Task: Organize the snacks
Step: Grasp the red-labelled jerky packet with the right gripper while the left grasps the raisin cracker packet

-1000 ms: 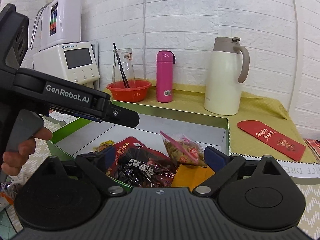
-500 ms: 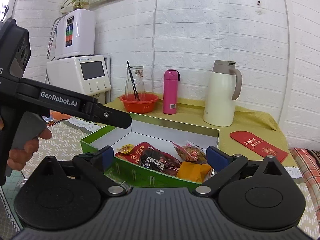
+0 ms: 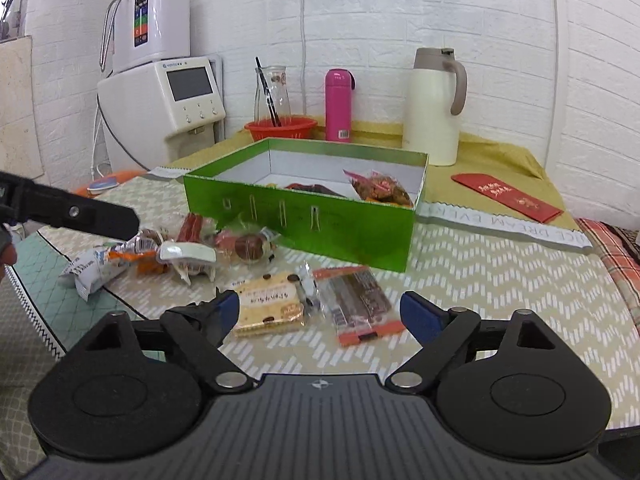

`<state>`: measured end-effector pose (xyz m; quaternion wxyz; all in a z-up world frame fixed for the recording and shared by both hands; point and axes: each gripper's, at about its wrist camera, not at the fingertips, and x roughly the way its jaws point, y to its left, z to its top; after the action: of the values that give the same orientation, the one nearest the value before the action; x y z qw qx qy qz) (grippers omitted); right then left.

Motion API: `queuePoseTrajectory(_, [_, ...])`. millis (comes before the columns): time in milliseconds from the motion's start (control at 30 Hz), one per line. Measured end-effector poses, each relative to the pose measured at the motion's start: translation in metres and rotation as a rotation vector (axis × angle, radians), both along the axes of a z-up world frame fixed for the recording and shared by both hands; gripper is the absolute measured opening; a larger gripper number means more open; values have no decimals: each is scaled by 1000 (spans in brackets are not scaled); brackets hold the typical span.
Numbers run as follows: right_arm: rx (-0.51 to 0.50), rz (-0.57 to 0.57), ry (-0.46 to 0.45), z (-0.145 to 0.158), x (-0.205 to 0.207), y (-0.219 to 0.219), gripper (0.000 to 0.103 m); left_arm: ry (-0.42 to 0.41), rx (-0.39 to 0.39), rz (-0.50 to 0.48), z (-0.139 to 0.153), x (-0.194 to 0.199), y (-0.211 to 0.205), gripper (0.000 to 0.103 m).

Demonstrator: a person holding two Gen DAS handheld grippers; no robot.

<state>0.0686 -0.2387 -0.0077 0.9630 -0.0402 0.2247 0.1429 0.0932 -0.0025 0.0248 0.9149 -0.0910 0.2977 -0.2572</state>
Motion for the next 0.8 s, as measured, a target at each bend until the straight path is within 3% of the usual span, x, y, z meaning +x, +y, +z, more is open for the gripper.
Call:
queuePoseTrajectory(300, [-155,-47,55,-29,51,-7,103,30,29,-63,-22,-24,1,89])
queuePoseTrajectory(500, [-5,-14,96,-30,71,-24,103,22,21,-120,-27,-29,-4,89])
queuePoseTrajectory(633, [8,-5,120,-35,81,-20,103,38,10,-125,-31,-30,-9,89])
queuePoseTrajectory(667, [-1,-17,115,-35,80,-18,102,42,9,-125,-31,-29,-10,89])
queuePoseTrajectory(700, [-22,-26,112,-34,78,-16,94,45,9,-124,-31,-29,-12,89])
queuePoseTrajectory(800, [-21,-64,131,-32,65,-17,91,47,15,-123,-32,-25,-17,89])
